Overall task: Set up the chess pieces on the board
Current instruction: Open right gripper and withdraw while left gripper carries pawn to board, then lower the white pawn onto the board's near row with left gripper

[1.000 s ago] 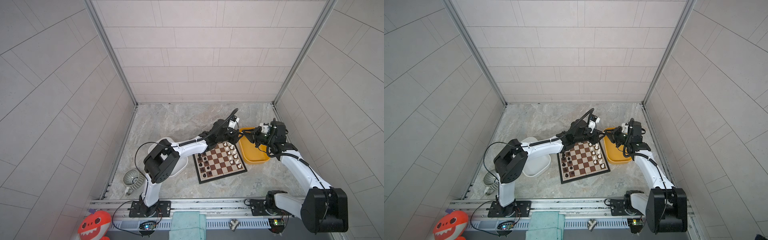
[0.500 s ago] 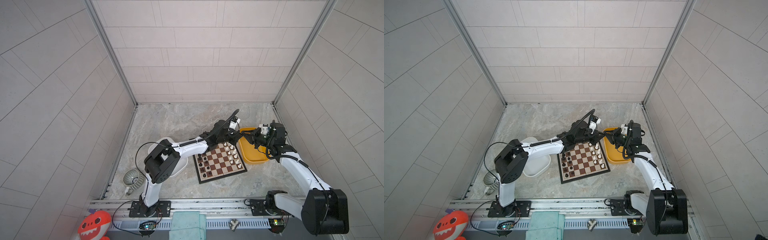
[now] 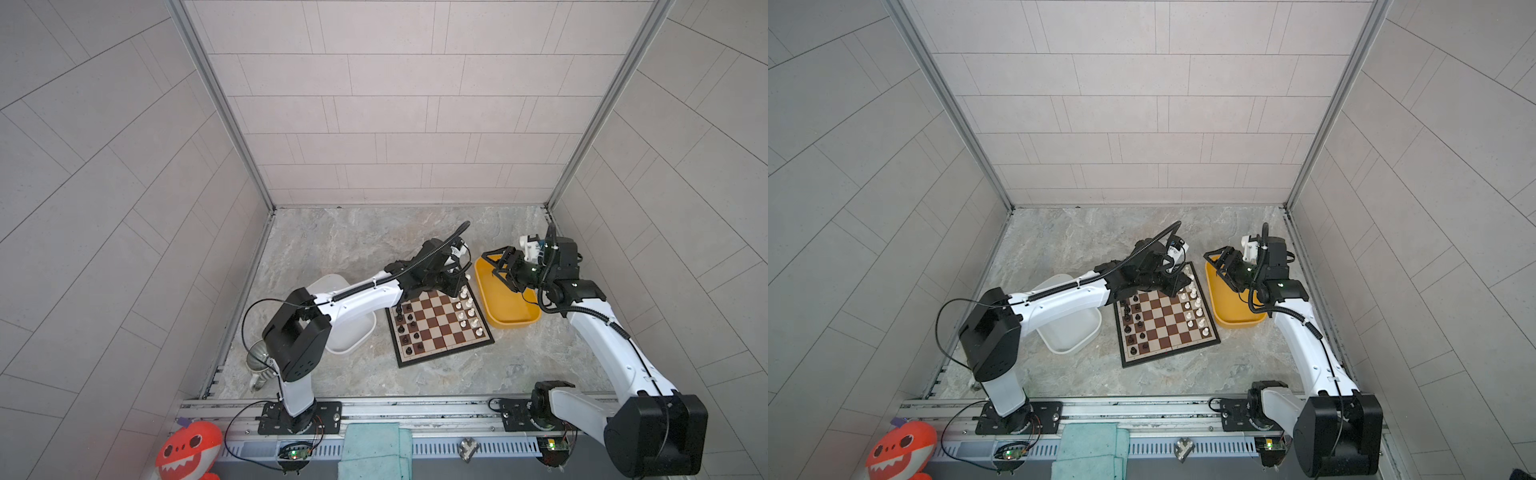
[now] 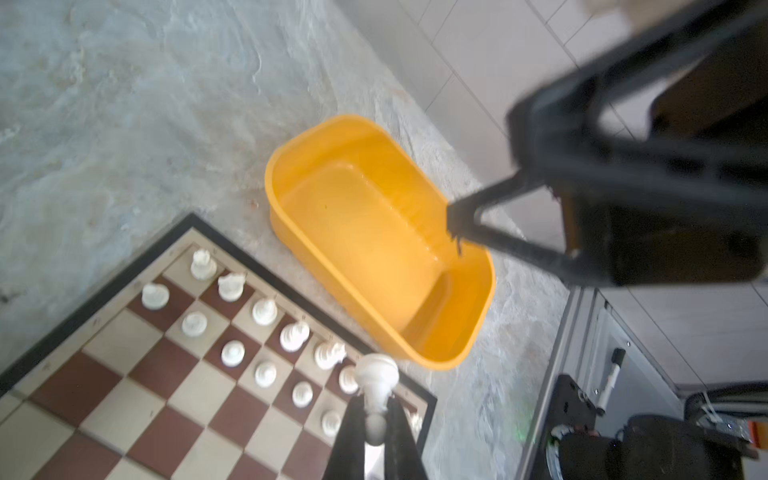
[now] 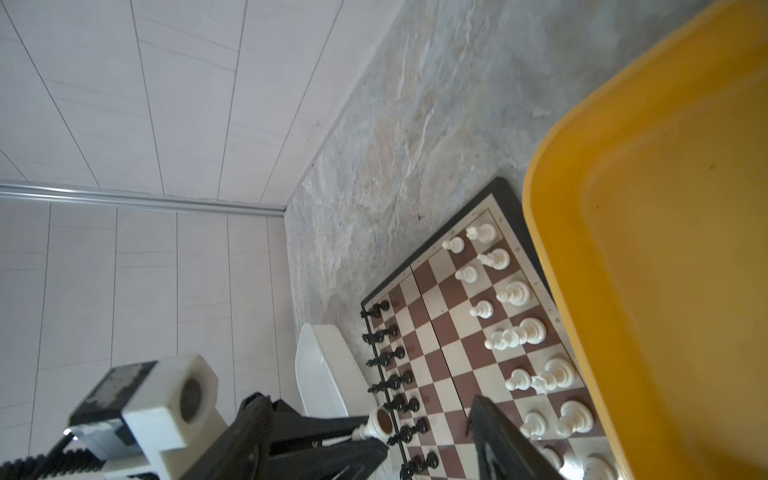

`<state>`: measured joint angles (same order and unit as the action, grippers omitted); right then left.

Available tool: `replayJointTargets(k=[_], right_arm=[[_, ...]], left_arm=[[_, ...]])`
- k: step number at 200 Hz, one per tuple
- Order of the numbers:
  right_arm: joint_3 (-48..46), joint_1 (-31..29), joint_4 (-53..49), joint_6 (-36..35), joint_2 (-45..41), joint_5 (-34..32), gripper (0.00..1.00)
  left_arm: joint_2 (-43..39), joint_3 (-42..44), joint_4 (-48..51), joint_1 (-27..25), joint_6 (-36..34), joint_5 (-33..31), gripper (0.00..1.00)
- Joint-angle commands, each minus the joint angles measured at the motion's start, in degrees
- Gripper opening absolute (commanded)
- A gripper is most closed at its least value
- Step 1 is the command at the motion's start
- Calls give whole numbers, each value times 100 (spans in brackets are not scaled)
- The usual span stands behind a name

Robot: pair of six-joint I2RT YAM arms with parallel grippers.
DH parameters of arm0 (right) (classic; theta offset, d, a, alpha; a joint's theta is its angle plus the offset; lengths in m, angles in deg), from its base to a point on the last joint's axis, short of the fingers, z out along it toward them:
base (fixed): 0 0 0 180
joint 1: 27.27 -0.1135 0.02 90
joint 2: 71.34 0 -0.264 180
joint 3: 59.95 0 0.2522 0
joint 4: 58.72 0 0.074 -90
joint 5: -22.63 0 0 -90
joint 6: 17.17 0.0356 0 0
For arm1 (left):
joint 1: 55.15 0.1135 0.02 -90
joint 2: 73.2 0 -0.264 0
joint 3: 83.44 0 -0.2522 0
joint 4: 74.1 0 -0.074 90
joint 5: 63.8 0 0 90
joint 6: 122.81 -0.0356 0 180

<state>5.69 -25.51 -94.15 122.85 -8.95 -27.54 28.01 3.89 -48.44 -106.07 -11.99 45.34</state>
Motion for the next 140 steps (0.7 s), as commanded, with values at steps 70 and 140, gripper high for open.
replayJointTargets(k=[70, 140], right_arm=[[43, -124, -2074, -2279, -1399, -2798, 99], [243, -116, -2627, -2425, -2035, -3055, 99]], left_arm=[[1735, -2365, 4382, -847, -1043, -153, 0], [3110, -3585, 4989, -1055, -915, -292, 0]])
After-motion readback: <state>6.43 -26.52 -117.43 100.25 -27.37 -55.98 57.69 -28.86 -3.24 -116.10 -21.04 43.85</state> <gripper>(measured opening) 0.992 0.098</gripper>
